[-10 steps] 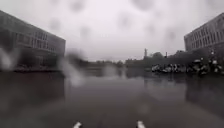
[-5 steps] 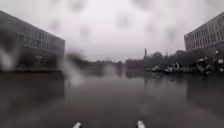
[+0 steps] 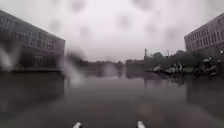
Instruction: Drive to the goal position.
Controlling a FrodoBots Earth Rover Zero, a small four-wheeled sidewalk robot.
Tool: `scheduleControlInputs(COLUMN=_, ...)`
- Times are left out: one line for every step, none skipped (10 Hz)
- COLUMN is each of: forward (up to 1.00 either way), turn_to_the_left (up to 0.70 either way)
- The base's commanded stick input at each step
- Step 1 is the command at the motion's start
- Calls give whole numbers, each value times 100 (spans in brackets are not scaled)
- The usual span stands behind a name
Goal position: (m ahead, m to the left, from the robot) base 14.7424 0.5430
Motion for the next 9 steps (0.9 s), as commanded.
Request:
scheduleControlInputs(forward=69, turn_to_the_left=1)
scheduleControlInputs(forward=69, turn_to_the_left=1)
scheduleControlInputs(forward=69, turn_to_the_left=1)
scheduleControlInputs(forward=69, turn_to_the_left=1)
scheduleControlInputs(forward=69, turn_to_the_left=1)
scheduleControlInputs(forward=69, turn_to_the_left=1)
scheduleControlInputs(forward=69, turn_to_the_left=1)
scheduleControlInputs(forward=69, turn_to_the_left=1)
scheduleControlInputs(forward=69, turn_to_the_left=1)
